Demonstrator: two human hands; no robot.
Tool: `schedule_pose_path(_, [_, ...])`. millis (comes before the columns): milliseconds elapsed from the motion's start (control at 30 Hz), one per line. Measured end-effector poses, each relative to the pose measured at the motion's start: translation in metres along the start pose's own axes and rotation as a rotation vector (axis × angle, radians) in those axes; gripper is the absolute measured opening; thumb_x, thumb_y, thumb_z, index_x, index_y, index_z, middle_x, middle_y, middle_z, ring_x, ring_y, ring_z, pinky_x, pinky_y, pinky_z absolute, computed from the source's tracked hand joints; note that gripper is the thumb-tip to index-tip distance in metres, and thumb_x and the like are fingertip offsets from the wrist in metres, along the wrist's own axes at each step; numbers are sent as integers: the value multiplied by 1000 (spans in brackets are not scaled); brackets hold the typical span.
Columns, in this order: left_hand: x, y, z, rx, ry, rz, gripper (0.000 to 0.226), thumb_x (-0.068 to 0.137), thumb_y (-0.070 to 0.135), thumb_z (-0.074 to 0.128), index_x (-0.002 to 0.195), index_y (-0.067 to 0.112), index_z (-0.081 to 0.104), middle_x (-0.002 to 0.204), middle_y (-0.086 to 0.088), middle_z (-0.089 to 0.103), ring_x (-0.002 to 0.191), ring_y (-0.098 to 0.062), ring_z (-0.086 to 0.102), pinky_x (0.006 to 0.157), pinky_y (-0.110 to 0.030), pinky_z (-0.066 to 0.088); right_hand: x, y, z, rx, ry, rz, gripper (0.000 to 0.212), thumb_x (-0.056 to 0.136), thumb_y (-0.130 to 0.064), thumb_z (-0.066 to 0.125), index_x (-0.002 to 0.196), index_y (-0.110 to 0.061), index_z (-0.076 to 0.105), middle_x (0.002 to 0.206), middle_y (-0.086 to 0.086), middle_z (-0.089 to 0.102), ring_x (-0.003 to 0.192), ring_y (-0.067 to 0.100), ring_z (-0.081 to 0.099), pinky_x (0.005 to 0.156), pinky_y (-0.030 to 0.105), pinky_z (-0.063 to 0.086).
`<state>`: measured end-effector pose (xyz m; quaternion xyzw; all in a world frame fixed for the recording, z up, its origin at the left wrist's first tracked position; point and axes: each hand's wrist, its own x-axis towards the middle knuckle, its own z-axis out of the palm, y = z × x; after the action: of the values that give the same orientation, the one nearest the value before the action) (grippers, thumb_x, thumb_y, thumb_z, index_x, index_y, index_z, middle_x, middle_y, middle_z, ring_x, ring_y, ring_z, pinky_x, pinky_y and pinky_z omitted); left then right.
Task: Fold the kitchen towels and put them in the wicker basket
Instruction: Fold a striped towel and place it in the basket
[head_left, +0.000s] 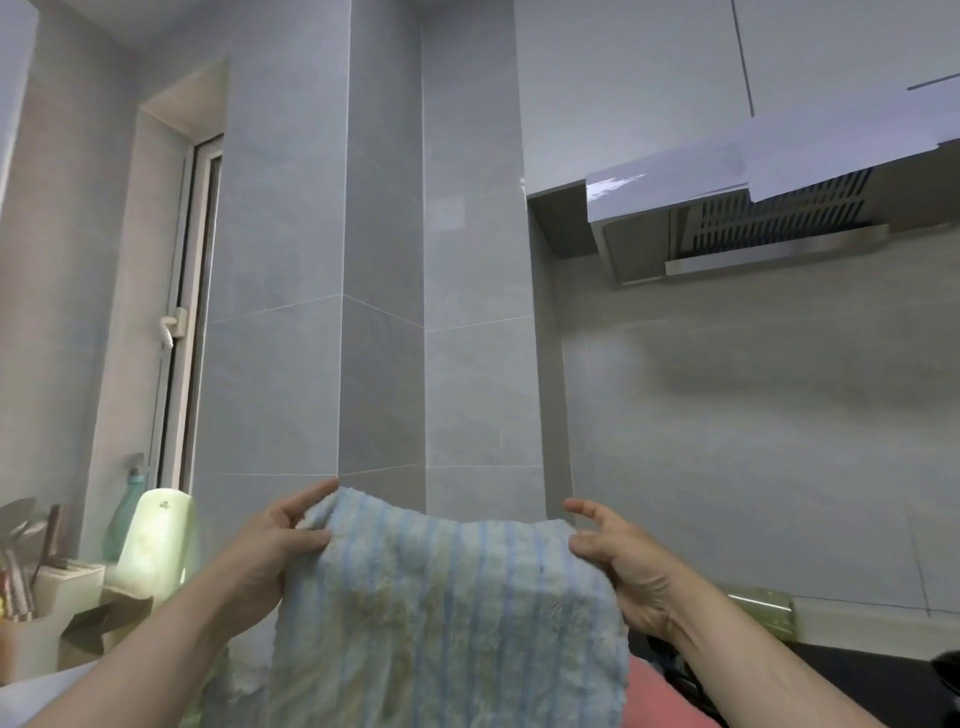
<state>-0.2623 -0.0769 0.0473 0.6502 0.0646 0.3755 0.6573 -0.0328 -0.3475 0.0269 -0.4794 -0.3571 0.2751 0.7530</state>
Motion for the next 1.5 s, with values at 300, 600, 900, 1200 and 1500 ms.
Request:
schedule_pose_path(300, [4, -15, -12, -38, 83, 7, 55, 88, -17, 50, 121, 25, 61, 102, -6, 75, 81, -20, 73, 63, -28, 59, 10, 21, 9, -133, 163, 221, 33, 92, 11, 46, 124, 11, 51, 90, 12, 58, 74, 24, 59, 56, 29, 55])
schedule_pose_path(600, [6, -23, -20, -11, 128, -39, 54, 86, -17, 50, 126, 18, 61, 111, -13, 70, 92, -28, 66, 72, -37, 52, 21, 36, 7, -234, 262, 148, 30, 84, 23, 46, 99, 1, 61, 105, 20, 59, 79, 26, 57, 63, 30, 49])
schedule_pose_path(900, [15, -25, -42, 421, 317, 26, 24, 90, 2, 63, 111, 13, 63, 108, -18, 64, 85, -29, 64, 66, -34, 49, 22, 21, 5, -1087, 402, -262, 33, 87, -2, 65, 119, -10, 69, 118, 4, 66, 106, 14, 60, 89, 19, 42])
schedule_pose_path(1200, [16, -9, -50, 783, 428, 270, 18, 86, 13, 71, 70, 20, 70, 70, -9, 69, 65, -26, 63, 66, -45, 56, 24, -11, 11, -1396, 493, -515, 16, 95, -15, 58, 93, -12, 74, 79, -7, 54, 81, 14, 48, 64, 25, 31])
schedule_pose_path(1500, [-8, 25, -41, 679, 412, 305, 12, 93, 15, 63, 86, 6, 66, 71, -12, 61, 56, -23, 53, 51, -28, 42, 5, -38, 27, -932, 491, -476, 12, 94, -16, 62, 83, -17, 65, 79, -2, 63, 73, 15, 56, 61, 25, 42])
